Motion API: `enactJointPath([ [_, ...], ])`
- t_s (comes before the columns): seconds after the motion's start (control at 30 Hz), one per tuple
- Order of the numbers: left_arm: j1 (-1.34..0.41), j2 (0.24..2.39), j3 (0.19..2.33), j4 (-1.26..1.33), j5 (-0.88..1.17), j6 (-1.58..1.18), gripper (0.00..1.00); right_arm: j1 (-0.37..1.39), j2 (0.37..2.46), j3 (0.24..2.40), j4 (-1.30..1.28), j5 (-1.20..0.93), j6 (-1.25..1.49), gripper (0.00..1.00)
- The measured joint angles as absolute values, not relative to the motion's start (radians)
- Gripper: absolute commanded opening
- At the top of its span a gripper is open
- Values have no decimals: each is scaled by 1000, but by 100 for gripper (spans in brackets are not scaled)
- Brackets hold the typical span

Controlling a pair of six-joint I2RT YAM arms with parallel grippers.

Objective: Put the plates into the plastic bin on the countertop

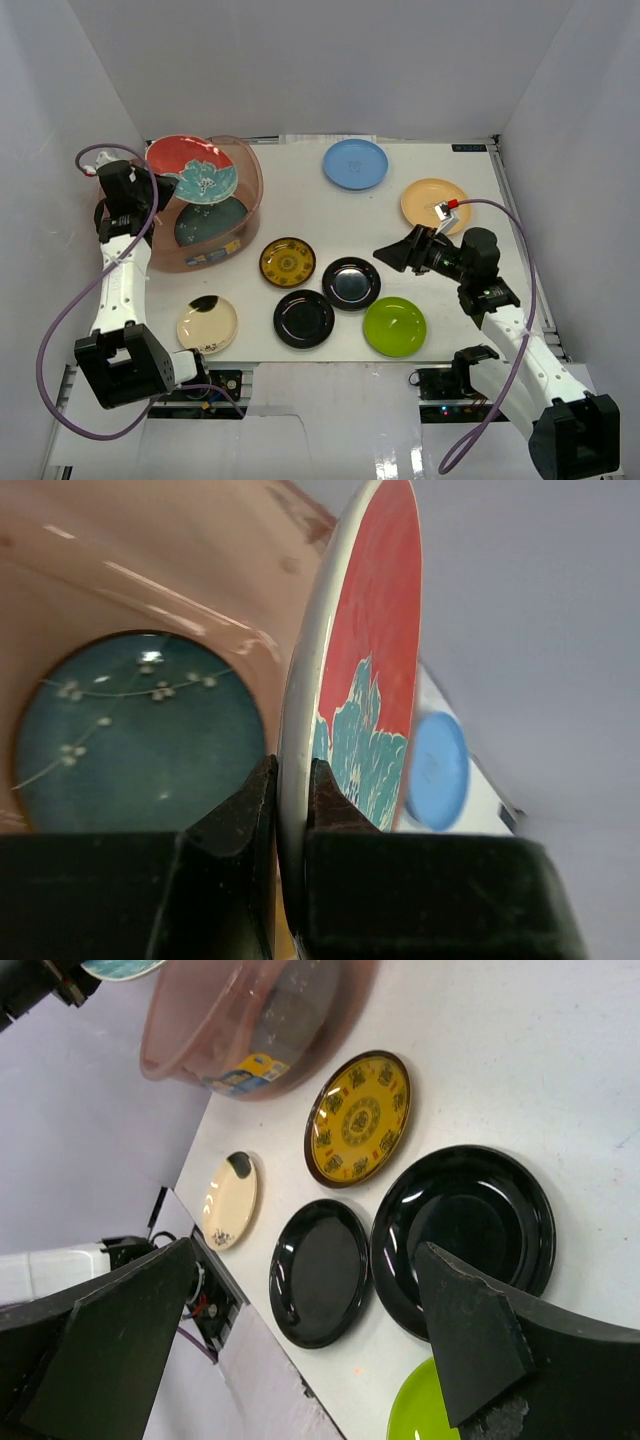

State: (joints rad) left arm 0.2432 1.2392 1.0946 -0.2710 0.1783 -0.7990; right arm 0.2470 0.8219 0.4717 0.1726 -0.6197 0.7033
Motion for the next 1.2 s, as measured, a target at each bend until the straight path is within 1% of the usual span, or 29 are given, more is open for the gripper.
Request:
enactJointPath([
  [0.1, 255, 1271, 1092, -309, 123, -772, 0, 292, 817, 465, 159, -597, 686, 98],
  [0.33, 247, 1429, 1086, -351, 116, -732, 0, 426, 823, 465, 147, -537, 648, 100],
  [0.47, 246, 1472, 1074, -351, 113, -712, 6, 570, 858, 468, 147, -455, 639, 100],
  [0.5, 246, 1475, 1070, -352, 113, -707, 13, 603, 872, 469, 148, -437, 638, 100],
  [0.53, 246, 1478, 1069, -353, 114, -702, 17, 643, 886, 469, 150, -416, 638, 96],
  [0.57, 246, 1485, 1069, -351, 115, -696, 22, 674, 898, 469, 152, -397, 639, 96],
  [0.6, 246, 1492, 1068, -348, 116, -691, 31, 706, 915, 472, 153, -380, 639, 96],
  [0.67, 246, 1502, 1062, -336, 122, -685, 39, 754, 955, 488, 156, -349, 639, 94],
  [0.7, 247, 1504, 1056, -329, 127, -682, 50, 779, 976, 498, 159, -329, 639, 94],
  [0.8, 247, 1504, 1048, -318, 139, -677, 70, 846, 1038, 531, 168, -275, 638, 93],
  [0.83, 247, 1504, 1046, -313, 141, -672, 86, 867, 1058, 542, 171, -260, 636, 93],
  [0.9, 247, 1504, 1042, -304, 149, -669, 97, 911, 1105, 570, 180, -227, 633, 92],
  [1.0, 248, 1503, 1029, -302, 151, -671, 98, 961, 1168, 603, 192, -178, 632, 91],
  [1.07, 247, 1500, 1019, -302, 153, -670, 98, 987, 1204, 616, 202, -146, 632, 88],
  [1.1, 247, 1499, 1016, -305, 154, -669, 98, 995, 1219, 620, 205, -132, 632, 86],
  [1.13, 247, 1497, 1014, -308, 152, -666, 98, 1003, 1235, 625, 206, -121, 632, 77],
  [1.2, 247, 1493, 1011, -320, 143, -655, 98, 1008, 1259, 640, 199, -96, 624, 69],
])
